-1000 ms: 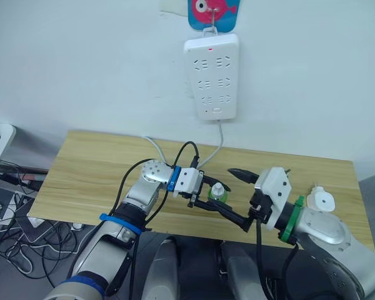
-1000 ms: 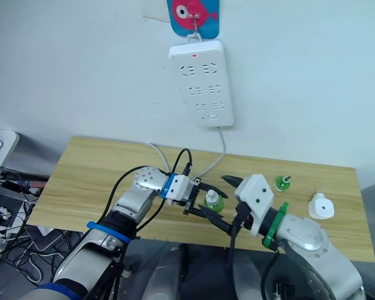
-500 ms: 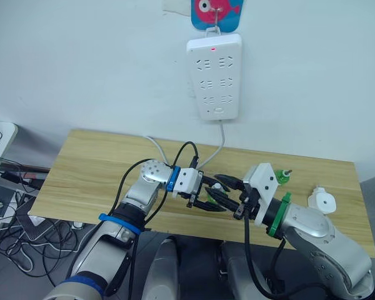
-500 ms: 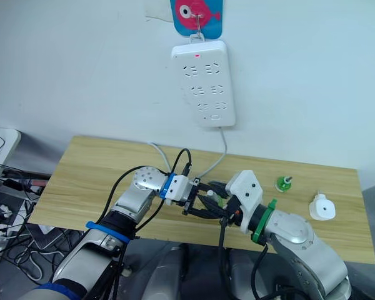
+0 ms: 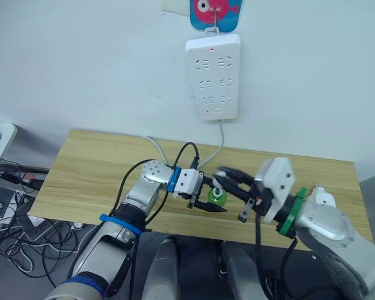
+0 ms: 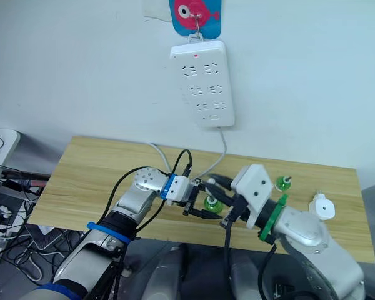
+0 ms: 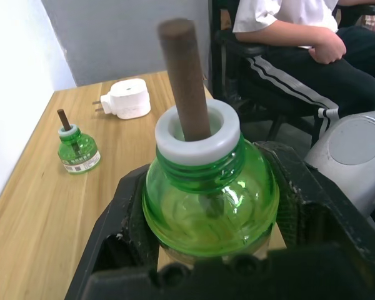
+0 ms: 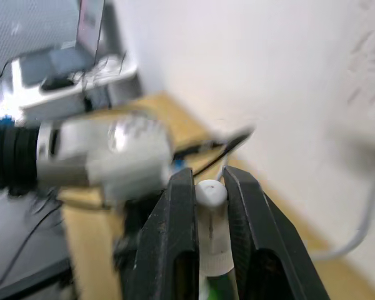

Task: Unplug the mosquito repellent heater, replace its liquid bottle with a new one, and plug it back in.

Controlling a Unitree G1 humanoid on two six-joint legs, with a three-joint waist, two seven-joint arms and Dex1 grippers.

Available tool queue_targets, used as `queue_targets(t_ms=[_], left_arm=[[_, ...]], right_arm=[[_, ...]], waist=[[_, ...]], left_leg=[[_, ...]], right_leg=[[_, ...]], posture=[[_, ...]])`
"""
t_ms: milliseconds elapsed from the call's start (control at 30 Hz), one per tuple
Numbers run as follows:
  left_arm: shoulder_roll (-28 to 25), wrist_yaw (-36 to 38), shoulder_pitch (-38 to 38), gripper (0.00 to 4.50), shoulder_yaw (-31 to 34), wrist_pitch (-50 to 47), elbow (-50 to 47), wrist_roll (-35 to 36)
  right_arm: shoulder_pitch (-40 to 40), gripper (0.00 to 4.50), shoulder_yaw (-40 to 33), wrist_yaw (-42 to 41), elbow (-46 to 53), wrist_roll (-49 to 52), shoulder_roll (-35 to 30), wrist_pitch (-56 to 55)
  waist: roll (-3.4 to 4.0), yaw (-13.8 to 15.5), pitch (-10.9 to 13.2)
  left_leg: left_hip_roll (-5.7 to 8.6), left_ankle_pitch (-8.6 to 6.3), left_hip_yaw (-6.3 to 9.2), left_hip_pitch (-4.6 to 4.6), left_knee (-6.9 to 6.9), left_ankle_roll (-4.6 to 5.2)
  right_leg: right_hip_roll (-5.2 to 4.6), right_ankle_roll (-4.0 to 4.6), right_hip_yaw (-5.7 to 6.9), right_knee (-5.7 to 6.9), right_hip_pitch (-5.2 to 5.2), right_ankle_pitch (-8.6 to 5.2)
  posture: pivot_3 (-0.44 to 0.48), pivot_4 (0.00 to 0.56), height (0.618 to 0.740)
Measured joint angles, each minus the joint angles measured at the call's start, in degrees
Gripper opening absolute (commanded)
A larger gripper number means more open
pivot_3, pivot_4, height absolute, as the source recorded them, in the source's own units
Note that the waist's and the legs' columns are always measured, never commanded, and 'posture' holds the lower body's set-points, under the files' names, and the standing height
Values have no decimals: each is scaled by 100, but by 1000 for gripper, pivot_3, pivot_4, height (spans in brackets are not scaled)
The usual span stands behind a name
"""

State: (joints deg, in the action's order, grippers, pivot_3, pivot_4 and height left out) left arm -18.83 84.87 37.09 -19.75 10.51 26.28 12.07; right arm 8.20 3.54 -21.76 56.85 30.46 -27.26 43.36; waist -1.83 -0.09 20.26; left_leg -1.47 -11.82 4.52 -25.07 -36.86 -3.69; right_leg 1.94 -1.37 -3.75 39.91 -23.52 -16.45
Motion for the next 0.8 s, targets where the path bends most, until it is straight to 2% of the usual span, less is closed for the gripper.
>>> queue_targets(t_ms=[133, 267, 367, 500, 633, 800], left_arm=[[-40, -31, -53, 2261, 0, 6, 2, -37], [-163, -57, -125, 2261, 16, 15, -18, -80], [-258, -112, -345, 2261, 51, 9, -135, -80], [-404, -284, -584, 2261, 128, -112, -450, -80], [-503, -375, -777, 2261, 171, -256, -816, -78], [-539, -430, -843, 2261, 173, -301, -878, -78]], right_arm=[[50, 276, -303, 479, 31, 408, 69, 247], [-100, 276, -450, 953, -461, -92, 61, 259], [-390, 276, -390, 1250, -1529, -841, 141, -164], [-460, 276, -242, 1339, -3214, -1600, 538, -1312], [-203, 276, -283, 1439, -4625, -1978, 1095, -2396], [70, 276, -300, 1419, -5723, -2227, 1290, -3270]], waist=[[0, 0, 0], [0, 0, -2], [0, 1, -1], [2, 4, 0], [2, -5, 0], [3, 14, 0]], left_leg=[[1, 0, 0, 0, -1, 0], [2, 0, -2, 1, 1, 0], [1, 0, -5, 1, 3, 0], [-1, 0, -11, 3, 4, 0], [-4, 0, -17, 8, 9, 0], [1, 0, -21, 8, 9, 0]], right_leg=[[-1, 0, -1, 0, 0, 0], [-2, 0, -1, -1, 0, 0], [-2, 0, -3, -2, -3, 0], [-2, 0, -9, 4, -7, 0], [-1, 1, -15, 5, -6, 0], [-2, 1, -18, 4, -7, 1]], posture=[[94, 336, 740], [105, 331, 740], [118, 331, 740], [133, 330, 740], [140, 329, 740], [150, 336, 740]])
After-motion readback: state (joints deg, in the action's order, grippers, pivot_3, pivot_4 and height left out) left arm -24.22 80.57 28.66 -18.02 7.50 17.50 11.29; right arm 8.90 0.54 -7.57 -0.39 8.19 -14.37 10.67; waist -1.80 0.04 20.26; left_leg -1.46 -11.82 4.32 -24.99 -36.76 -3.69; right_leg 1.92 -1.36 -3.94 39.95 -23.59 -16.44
